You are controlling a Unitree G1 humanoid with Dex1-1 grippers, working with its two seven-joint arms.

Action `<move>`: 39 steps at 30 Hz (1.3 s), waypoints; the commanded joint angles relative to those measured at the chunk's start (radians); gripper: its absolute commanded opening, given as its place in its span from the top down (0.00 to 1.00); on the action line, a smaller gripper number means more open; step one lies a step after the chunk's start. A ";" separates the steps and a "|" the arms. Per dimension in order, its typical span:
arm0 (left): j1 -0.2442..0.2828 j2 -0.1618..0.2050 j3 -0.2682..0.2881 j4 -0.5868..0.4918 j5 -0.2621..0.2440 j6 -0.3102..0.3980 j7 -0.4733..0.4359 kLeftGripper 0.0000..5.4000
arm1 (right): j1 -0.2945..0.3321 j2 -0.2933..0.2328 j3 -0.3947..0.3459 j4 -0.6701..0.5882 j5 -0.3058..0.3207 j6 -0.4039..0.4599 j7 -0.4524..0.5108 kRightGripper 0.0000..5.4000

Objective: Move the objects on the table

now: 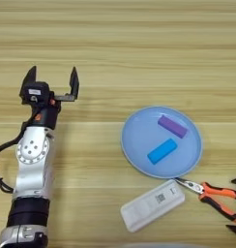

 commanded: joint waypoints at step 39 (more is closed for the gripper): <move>-0.018 0.001 0.005 0.016 -0.009 -0.005 -0.012 0.00 | 0.004 -0.073 0.097 0.035 0.032 0.096 -0.008 0.36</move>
